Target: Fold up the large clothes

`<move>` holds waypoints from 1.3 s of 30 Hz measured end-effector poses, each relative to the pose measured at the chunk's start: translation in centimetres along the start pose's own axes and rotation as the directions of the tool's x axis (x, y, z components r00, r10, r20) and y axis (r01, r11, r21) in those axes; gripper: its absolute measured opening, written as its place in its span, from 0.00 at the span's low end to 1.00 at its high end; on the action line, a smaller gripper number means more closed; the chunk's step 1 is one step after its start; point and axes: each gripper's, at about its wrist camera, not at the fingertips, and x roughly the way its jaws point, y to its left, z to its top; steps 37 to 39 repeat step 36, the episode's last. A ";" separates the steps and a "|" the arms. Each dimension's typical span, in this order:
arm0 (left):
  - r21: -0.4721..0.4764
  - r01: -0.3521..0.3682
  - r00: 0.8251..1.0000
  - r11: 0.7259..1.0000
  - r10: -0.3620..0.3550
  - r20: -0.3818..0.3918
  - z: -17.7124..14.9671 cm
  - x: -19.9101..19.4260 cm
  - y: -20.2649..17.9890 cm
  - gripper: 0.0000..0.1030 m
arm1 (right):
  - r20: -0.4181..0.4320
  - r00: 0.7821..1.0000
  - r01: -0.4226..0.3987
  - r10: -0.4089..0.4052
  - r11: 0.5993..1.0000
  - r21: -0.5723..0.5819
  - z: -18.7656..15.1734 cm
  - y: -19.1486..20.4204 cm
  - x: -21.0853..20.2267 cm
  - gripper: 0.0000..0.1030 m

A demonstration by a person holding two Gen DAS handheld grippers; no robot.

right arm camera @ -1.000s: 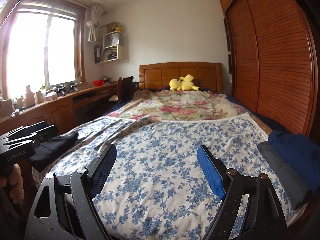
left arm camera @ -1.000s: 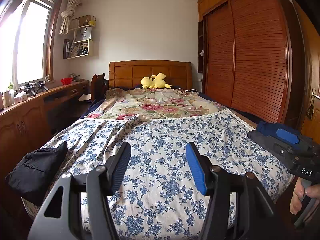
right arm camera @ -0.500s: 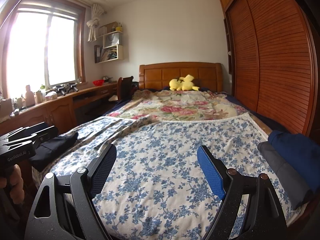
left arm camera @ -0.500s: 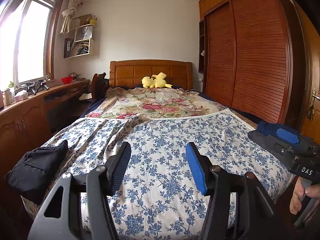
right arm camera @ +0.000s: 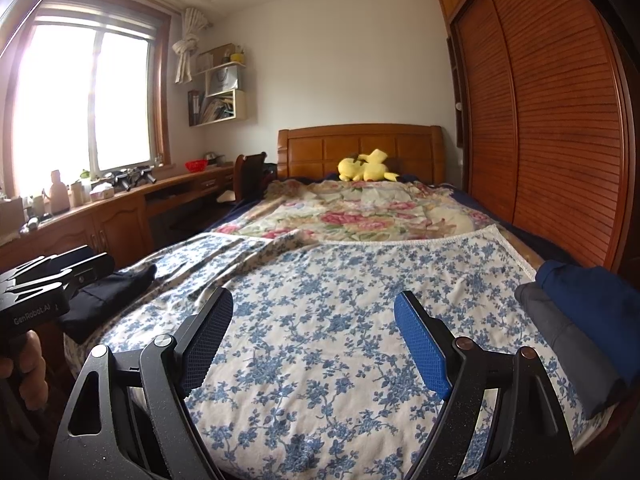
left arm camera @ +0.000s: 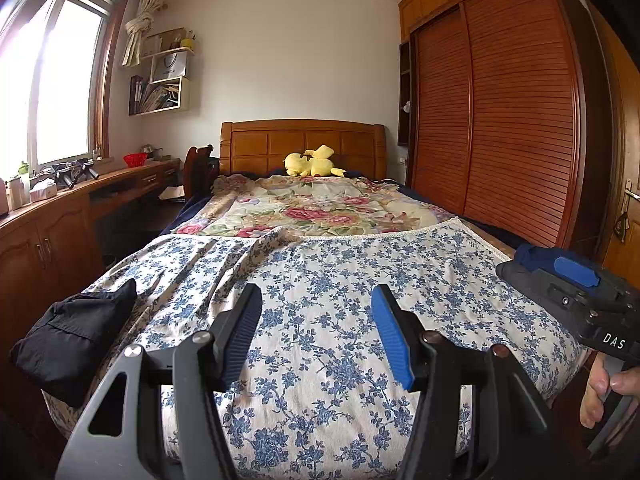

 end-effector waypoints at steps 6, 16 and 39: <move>-0.001 0.000 1.000 1.000 0.000 -0.001 -0.3 -0.1 0.1 0.55 | 0.000 1.000 0.000 0.000 1.000 0.000 0.0 0.0 0.0 0.82; -0.002 0.000 1.000 1.000 0.000 -0.001 -0.3 -0.1 0.1 0.55 | 0.000 1.000 -0.001 0.001 1.000 0.000 -0.1 0.0 0.0 0.82; -0.004 0.001 1.000 1.000 -0.001 0.001 -0.4 -0.2 0.2 0.55 | -0.001 1.000 -0.001 0.001 1.000 0.002 -0.1 0.0 0.0 0.82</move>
